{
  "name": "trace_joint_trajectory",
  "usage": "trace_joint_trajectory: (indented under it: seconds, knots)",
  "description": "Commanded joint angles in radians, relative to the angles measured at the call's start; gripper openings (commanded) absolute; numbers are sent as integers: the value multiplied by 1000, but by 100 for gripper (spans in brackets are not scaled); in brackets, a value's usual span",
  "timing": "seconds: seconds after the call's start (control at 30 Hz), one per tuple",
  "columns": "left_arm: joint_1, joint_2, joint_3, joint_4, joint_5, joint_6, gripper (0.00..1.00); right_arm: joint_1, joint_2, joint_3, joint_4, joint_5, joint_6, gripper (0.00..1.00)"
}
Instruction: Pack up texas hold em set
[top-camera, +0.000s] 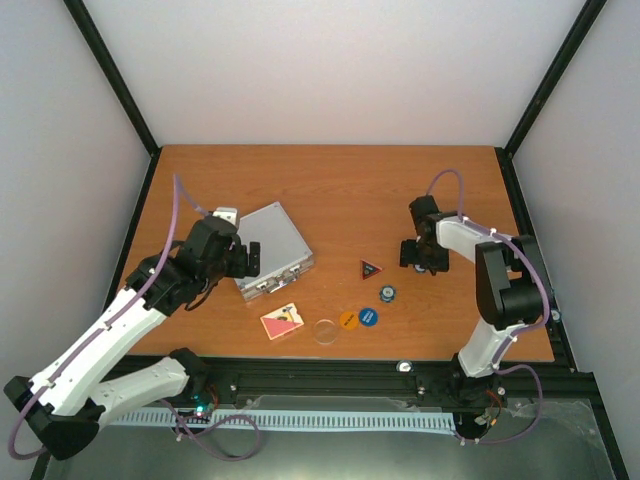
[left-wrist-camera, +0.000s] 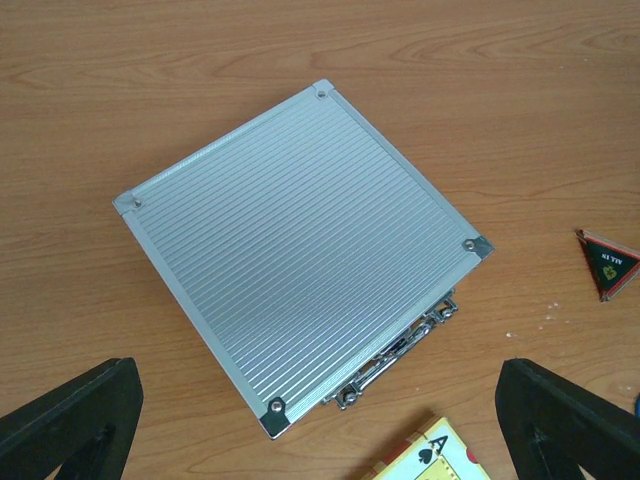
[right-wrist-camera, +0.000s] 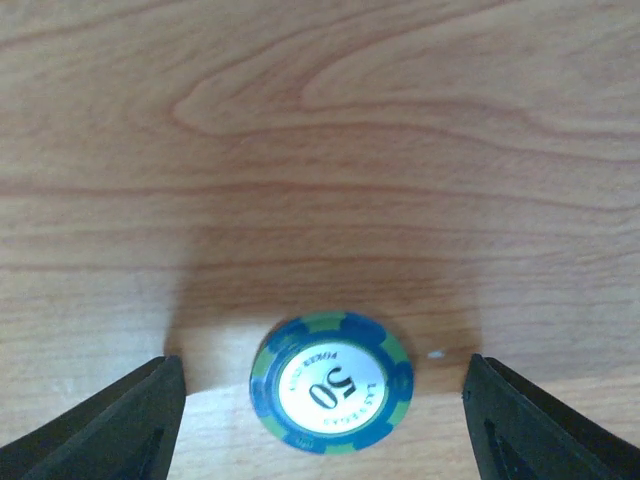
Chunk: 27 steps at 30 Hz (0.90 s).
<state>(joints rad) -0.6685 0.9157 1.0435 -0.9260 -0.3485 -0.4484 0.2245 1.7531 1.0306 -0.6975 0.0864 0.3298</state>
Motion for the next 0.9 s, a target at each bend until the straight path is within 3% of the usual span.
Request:
trace_joint_trajectory:
  seconds: [0.0, 0.07, 0.23, 0.5, 0.67, 0.87]
  knots:
    - [0, 6, 42, -12, -7, 10, 100, -48, 24, -56, 42, -25, -7, 75]
    - [0, 17, 42, -9, -2, 9, 100, -53, 33, -65, 49, -27, -5, 73]
    - [0, 29, 50, -9, -4, 13, 100, -54, 27, -97, 60, -52, 3, 54]
    - [0, 34, 50, -3, -5, 13, 100, -54, -23, -164, 74, -80, 26, 49]
    - [0, 33, 47, -1, 2, 8, 100, -54, -26, -181, 83, -93, 26, 22]
    - [0, 22, 49, -7, -7, 12, 100, -53, -63, -150, 52, -102, 23, 20]
